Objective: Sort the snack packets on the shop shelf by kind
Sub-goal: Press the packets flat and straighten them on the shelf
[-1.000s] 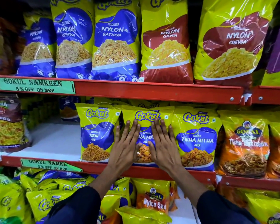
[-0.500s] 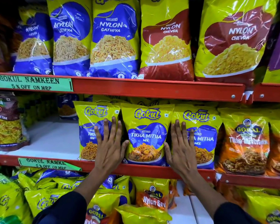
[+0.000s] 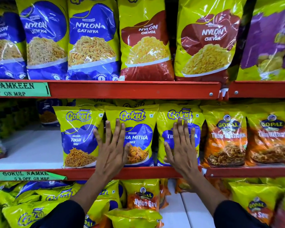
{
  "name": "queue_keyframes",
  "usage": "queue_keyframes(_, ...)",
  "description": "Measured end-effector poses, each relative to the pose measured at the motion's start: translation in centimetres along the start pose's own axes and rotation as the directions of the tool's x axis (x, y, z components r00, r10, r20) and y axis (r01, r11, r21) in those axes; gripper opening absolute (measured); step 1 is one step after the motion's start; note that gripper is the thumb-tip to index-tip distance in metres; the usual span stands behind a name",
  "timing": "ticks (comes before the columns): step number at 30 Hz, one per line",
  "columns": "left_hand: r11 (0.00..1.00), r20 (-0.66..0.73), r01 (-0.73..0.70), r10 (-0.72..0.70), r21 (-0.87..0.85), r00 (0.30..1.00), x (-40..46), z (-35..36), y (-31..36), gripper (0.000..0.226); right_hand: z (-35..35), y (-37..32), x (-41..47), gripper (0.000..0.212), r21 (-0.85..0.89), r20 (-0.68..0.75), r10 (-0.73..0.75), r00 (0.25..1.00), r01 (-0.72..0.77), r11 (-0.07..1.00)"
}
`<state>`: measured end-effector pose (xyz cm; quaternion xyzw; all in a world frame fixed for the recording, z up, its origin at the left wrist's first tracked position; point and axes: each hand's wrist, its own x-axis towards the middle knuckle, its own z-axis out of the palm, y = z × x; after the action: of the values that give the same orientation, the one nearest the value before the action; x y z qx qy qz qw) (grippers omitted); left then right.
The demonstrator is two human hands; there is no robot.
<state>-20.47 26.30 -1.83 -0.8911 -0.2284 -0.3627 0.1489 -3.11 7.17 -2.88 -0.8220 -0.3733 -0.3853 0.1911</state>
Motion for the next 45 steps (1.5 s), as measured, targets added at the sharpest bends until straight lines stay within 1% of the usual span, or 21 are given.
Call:
queue_keyframes(3, 0.992, -0.047, -0.11, 0.107, -0.056, 0.993, 0.7, -1.0, 3.7, 0.07, -0.8, 2.7, -0.6, 0.075, 0.0, -0.066, 0.031, 0.997, -0.031, 1.0)
queue_keyframes(6, 0.969, -0.076, -0.222, 0.215, -0.106, 0.974, 1.8, -1.2, 8.6, 0.068, -1.5, 6.4, -1.3, 0.073, -0.018, -0.102, 0.108, 0.989, -0.11, 0.994)
queue_keyframes(8, 0.955, -0.066, -0.261, 0.254, -0.143, 0.965, 2.6, -0.9, 11.7, 0.068, -2.1, 8.9, -1.4, 0.072, -0.025, -0.111, 0.155, 0.982, -0.159, 0.987)
queue_keyframes(11, 0.945, -0.03, -0.285, 0.284, -0.161, 0.958, 3.4, 0.0, 15.3, 0.069, -2.7, 12.3, -1.8, 0.073, -0.043, -0.074, 0.192, 0.979, -0.196, 0.98)
queue_keyframes(14, 0.958, 0.018, -0.258, 0.262, -0.127, 0.965, 3.6, 1.5, 17.6, 0.068, -2.3, 15.5, -2.1, 0.077, -0.062, -0.021, 0.191, 0.981, -0.192, 0.979)
queue_keyframes(17, 0.978, 0.053, -0.191, 0.196, -0.077, 0.979, 3.2, 2.8, 18.2, 0.066, -1.5, 17.3, -2.2, 0.078, -0.039, 0.041, 0.146, 0.988, -0.145, 0.989)
queue_keyframes(20, 0.992, 0.051, -0.124, 0.125, -0.024, 0.991, 2.9, 2.7, 18.9, 0.066, -1.0, 18.1, -1.9, 0.078, 0.006, 0.062, 0.099, 0.993, -0.1, 0.995)
queue_keyframes(22, 0.993, 0.042, -0.114, 0.114, 0.013, 0.993, 2.7, 2.0, 19.7, 0.066, -0.9, 18.4, -2.0, 0.077, 0.062, 0.068, 0.079, 0.994, -0.084, 0.995)
queue_keyframes(25, 0.993, 0.034, -0.119, 0.118, 0.022, 0.992, 3.1, 0.9, 22.3, 0.067, -1.3, 19.4, -2.1, 0.076, 0.12, 0.058, 0.013, 0.998, -0.02, 0.993)
queue_keyframes(28, 0.988, 0.032, -0.156, 0.156, -0.014, 0.987, 4.7, 0.1, 26.0, 0.066, -2.0, 21.8, -1.3, 0.077, 0.134, 0.049, -0.012, 0.999, 0.006, 0.991)
queue_keyframes(31, 0.977, 0.036, -0.204, 0.206, -0.053, 0.978, 7.0, 0.2, 29.2, 0.066, -2.4, 24.0, -0.2, 0.08, 0.106, 0.118, -0.06, 0.991, 0.048, 0.993)
queue_keyframes(33, 0.972, 0.065, -0.231, 0.233, -0.047, 0.97, 8.0, 0.8, 30.3, 0.066, -2.4, 24.5, 0.0, 0.081, 0.104, 0.158, -0.115, 0.981, 0.099, 0.99)
queue_keyframes(35, 0.975, 0.087, -0.218, 0.22, -0.037, 0.971, 8.6, 1.3, 30.9, 0.066, -2.7, 24.9, 0.2, 0.082, 0.114, 0.149, -0.143, 0.978, 0.126, 0.985)
queue_keyframes(39, 0.976, 0.071, -0.216, 0.218, -0.044, 0.973, 8.5, 2.0, 31.6, 0.068, -3.3, 25.8, -0.1, 0.081, 0.083, 0.107, -0.115, 0.988, 0.107, 0.991)
queue_keyframes(42, 0.973, 0.082, -0.229, 0.231, -0.037, 0.969, 7.9, 2.9, 32.2, 0.068, -2.9, 26.2, -0.7, 0.079, 0.065, 0.139, -0.123, 0.983, 0.115, 0.991)
queue_keyframes(45, 0.977, 0.105, -0.209, 0.211, -0.034, 0.972, 7.9, 3.3, 32.5, 0.067, -2.7, 26.3, -0.7, 0.079, 0.067, 0.165, -0.112, 0.98, 0.102, 0.993)
